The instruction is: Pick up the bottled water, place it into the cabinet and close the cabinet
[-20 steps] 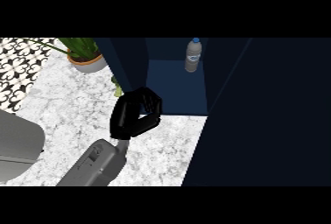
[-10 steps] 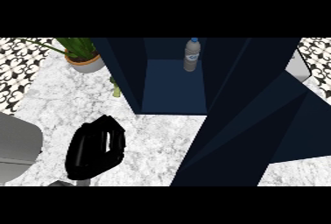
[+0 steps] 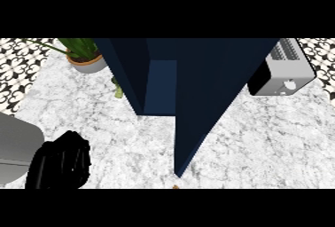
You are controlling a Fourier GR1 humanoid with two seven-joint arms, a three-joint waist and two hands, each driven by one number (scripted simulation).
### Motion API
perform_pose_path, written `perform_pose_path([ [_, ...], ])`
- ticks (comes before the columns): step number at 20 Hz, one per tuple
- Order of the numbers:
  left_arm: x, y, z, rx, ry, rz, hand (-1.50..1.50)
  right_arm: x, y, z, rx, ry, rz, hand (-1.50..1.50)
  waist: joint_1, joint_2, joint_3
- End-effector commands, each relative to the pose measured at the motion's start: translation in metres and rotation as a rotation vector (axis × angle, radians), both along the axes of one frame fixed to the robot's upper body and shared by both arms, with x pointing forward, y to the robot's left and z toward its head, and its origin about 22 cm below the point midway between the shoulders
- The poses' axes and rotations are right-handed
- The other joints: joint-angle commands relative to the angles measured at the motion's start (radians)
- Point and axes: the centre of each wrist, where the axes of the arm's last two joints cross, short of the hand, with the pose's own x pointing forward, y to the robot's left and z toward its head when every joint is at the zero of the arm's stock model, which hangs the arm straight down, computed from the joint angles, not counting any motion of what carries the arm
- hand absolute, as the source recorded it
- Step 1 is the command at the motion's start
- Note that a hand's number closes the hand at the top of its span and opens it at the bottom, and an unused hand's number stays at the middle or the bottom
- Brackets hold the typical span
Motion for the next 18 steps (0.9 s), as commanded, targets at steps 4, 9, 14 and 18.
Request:
perform_pose_path([
  [4,-0.017,0.023,0.007,-0.004,-0.002,0.034,1.5,0.013,0.052,0.016,0.021,-0.16,0.028,1.5,0.016,0.002,-0.001],
  [9,-0.015,0.041,0.013,0.002,-0.022,0.024,1.5,0.035,0.062,0.016,0.021,-0.142,-0.079,1.5,0.027,0.006,-0.003],
  [14,-0.033,0.049,0.006,0.003,-0.01,0.021,1.5,0.068,0.059,0.027,0.082,-0.042,-0.179,1.5,0.04,0.012,-0.001],
  [18,-0.037,0.07,0.009,0.01,-0.007,-0.017,1.5,0.12,0.073,0.026,0.098,0.024,-0.233,1.5,0.042,0.017,0.001],
])
